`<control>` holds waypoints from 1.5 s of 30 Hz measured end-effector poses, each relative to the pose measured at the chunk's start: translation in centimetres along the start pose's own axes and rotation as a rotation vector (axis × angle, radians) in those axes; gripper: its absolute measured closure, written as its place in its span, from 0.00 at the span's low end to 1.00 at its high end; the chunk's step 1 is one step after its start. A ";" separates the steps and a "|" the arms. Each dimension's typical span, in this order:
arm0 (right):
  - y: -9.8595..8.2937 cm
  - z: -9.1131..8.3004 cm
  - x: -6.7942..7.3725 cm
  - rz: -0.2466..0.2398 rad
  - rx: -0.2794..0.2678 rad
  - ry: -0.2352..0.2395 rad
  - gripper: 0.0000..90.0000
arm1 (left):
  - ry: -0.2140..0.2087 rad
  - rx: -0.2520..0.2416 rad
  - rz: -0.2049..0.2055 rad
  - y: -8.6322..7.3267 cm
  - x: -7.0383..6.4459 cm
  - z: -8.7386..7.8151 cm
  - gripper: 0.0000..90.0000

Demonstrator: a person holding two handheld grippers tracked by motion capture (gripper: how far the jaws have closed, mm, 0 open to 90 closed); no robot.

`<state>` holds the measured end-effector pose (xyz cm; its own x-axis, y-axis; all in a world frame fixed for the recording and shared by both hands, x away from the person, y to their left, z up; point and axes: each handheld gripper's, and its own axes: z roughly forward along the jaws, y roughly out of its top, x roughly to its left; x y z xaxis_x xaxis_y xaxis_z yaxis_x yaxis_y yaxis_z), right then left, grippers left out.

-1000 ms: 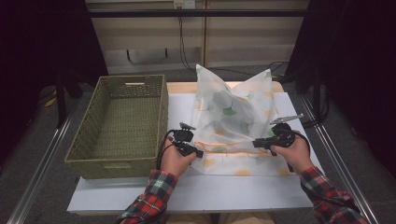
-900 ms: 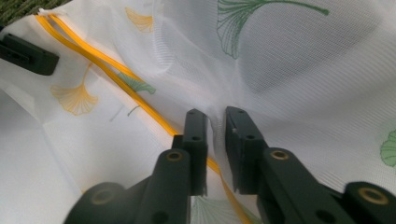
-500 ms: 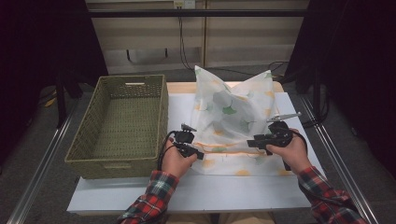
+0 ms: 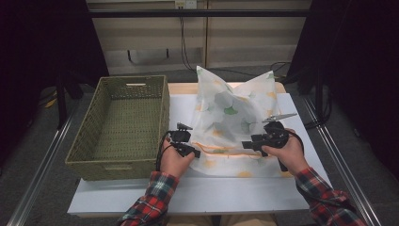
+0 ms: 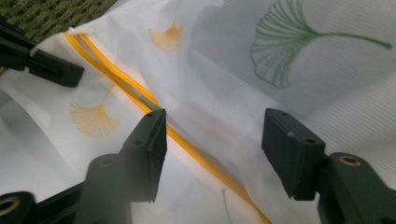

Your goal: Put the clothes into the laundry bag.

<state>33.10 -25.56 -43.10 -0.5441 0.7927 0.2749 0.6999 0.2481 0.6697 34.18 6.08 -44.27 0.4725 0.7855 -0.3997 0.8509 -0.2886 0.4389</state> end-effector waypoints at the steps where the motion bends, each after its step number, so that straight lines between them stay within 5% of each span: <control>1: 0.2 0.1 0.2 0.001 -0.001 0.004 0.43 | -0.003 -0.007 -0.005 -0.1 -0.1 0.0 0.99; 10: 1.5 1.7 2.0 -0.012 -0.006 0.041 0.34 | -0.025 0.003 0.043 -0.5 -1.0 0.2 0.99; 22: 2.8 3.4 3.6 -0.052 0.003 0.070 0.19 | -0.033 -0.007 0.044 -1.0 -1.2 0.3 0.99; 45: 4.8 6.9 6.9 -0.060 0.050 0.131 0.22 | -0.064 0.000 0.050 -1.4 -1.6 0.4 0.99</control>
<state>35.89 -15.08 -42.71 -0.6386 0.6974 0.3253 0.6850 0.3226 0.6532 32.35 5.03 -44.60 0.5280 0.7335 -0.4279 0.8261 -0.3267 0.4592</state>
